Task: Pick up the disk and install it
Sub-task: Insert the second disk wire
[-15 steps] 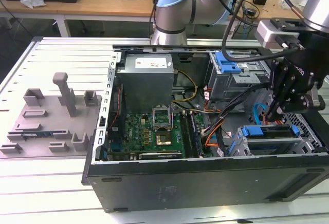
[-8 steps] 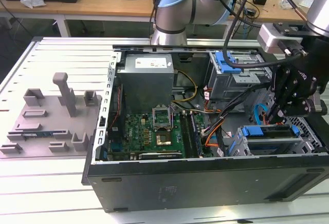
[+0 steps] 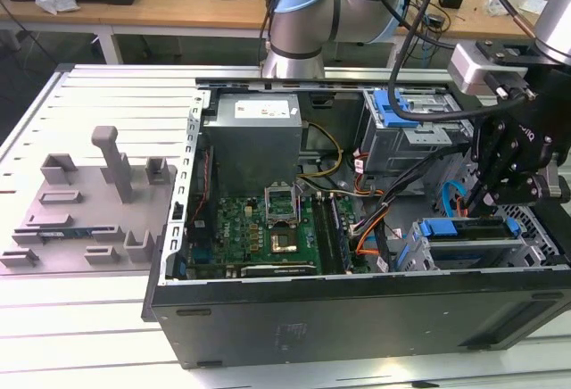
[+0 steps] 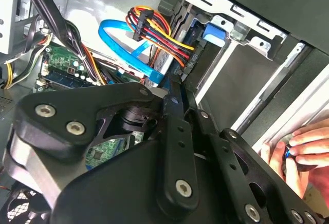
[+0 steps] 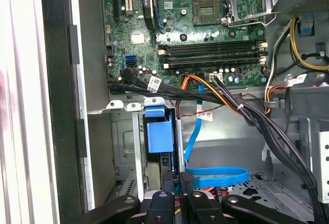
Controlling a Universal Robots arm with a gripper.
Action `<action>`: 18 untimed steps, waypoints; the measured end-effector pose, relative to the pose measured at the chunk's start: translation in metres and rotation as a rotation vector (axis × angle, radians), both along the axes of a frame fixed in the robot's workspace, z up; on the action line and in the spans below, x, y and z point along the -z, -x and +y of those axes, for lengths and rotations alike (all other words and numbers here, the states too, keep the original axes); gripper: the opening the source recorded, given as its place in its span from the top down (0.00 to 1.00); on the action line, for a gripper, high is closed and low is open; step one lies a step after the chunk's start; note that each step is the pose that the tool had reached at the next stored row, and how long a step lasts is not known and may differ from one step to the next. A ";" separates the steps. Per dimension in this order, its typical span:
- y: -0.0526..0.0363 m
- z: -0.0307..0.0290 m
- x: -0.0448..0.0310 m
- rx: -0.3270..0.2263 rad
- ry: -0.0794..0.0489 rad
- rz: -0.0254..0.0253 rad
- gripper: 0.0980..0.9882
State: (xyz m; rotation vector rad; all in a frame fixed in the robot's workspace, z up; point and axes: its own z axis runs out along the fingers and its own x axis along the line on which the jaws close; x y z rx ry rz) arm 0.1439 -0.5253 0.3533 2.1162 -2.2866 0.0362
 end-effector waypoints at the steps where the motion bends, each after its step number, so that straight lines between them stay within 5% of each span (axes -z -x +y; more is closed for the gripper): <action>1: 0.0000 0.0000 0.0000 0.000 0.001 0.0002 0.93; 18: -0.0015 -0.0015 0.0031 -0.001 0.002 0.0012 0.93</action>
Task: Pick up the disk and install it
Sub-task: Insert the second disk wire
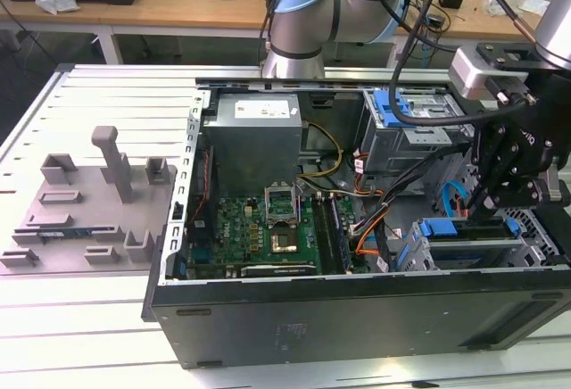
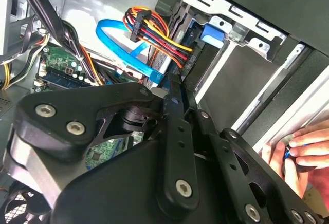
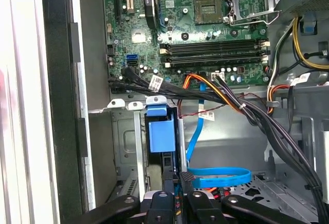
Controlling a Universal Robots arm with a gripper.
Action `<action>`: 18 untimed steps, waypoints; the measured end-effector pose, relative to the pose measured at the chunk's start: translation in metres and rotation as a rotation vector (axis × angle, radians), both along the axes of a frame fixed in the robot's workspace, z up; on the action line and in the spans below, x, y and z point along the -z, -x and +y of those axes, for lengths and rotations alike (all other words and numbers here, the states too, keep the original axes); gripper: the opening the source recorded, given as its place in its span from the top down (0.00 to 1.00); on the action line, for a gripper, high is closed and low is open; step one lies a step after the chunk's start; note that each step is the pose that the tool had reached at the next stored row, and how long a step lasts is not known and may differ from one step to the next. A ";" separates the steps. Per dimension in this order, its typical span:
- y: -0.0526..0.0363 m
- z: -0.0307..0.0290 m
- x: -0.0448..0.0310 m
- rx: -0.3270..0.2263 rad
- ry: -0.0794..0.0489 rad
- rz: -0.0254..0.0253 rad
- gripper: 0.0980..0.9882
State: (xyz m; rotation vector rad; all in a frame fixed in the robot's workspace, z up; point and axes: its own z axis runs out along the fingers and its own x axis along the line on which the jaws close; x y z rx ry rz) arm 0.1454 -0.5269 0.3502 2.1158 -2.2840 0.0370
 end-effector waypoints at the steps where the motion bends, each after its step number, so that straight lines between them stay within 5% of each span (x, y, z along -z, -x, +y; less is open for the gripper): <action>1: -0.0002 0.0000 0.0002 0.000 0.000 0.0001 0.93; 18: -0.0026 0.0000 0.0094 -0.011 0.001 0.0014 0.93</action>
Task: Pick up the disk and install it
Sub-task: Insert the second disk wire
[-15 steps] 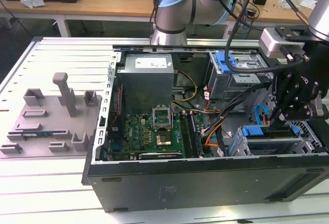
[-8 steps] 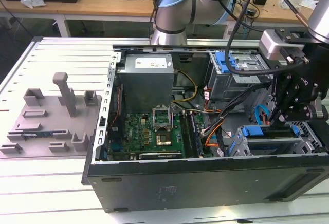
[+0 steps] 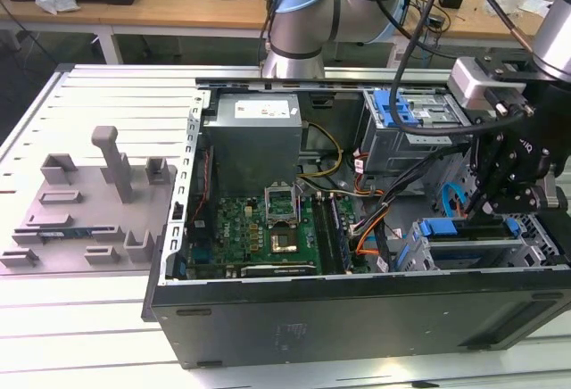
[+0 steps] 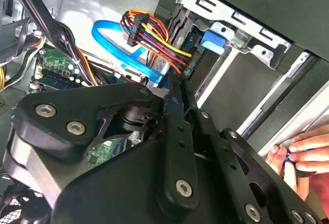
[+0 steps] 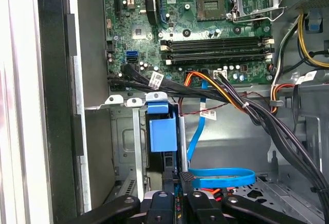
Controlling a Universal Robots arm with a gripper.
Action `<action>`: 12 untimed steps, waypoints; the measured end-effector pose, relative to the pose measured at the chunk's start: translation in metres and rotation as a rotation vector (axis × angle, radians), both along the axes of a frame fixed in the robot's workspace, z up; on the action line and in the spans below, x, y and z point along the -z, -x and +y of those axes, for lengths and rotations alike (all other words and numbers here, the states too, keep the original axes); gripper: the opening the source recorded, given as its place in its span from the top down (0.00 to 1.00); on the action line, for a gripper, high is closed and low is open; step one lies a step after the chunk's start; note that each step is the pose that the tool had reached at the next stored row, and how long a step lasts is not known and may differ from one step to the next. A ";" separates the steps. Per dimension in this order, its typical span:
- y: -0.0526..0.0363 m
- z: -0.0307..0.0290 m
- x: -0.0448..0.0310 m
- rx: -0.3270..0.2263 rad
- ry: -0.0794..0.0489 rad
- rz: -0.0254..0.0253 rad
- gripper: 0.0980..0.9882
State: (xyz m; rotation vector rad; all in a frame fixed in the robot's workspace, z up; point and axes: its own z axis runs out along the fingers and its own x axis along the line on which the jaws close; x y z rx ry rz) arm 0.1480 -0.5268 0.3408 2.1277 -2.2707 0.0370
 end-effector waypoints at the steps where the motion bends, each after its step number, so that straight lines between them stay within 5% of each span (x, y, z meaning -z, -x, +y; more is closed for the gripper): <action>1: 0.0000 0.0000 0.0006 -0.001 0.000 0.0000 0.93; 6: 0.0010 0.0001 0.0048 -0.005 -0.003 0.0000 0.92; 9: 0.0013 0.0000 -0.0163 -0.005 0.000 -0.0006 0.70; 12: 0.0012 0.0004 -0.0383 -0.005 0.000 -0.0010 0.70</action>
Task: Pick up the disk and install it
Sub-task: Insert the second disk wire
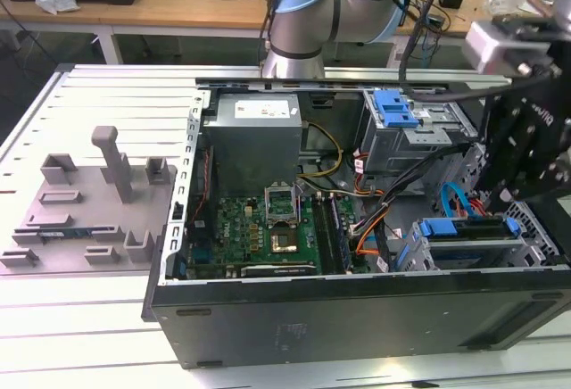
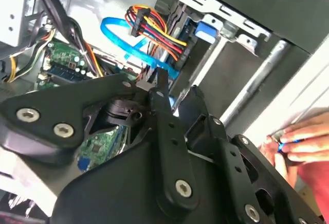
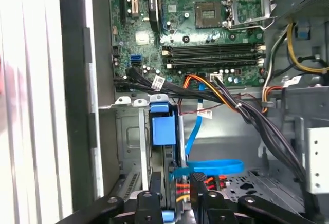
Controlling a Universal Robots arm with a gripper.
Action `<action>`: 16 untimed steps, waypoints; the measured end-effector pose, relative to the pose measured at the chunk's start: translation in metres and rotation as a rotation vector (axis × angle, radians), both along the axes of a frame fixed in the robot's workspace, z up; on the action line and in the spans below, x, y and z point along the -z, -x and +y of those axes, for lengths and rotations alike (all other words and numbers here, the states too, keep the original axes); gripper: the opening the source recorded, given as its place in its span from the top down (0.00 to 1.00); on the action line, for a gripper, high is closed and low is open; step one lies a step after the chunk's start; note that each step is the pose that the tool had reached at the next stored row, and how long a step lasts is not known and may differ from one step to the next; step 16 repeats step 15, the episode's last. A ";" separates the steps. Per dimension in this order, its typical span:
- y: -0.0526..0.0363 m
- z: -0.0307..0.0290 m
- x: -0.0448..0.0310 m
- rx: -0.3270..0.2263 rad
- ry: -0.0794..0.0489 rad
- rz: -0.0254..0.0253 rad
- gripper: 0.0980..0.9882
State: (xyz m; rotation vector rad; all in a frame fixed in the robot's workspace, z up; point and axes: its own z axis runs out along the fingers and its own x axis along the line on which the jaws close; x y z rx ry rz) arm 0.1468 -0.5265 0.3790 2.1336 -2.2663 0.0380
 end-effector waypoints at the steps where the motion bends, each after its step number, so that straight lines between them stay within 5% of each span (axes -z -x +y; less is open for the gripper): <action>1: 0.0000 0.0003 -0.0050 0.000 0.000 -0.0002 0.72; 3: 0.0000 0.0015 -0.0189 0.000 0.000 -0.0014 0.80; 5: 0.0000 0.0043 -0.0221 0.000 0.003 -0.0018 0.99; 16: 0.0000 0.0043 -0.0221 0.000 0.003 -0.0018 0.99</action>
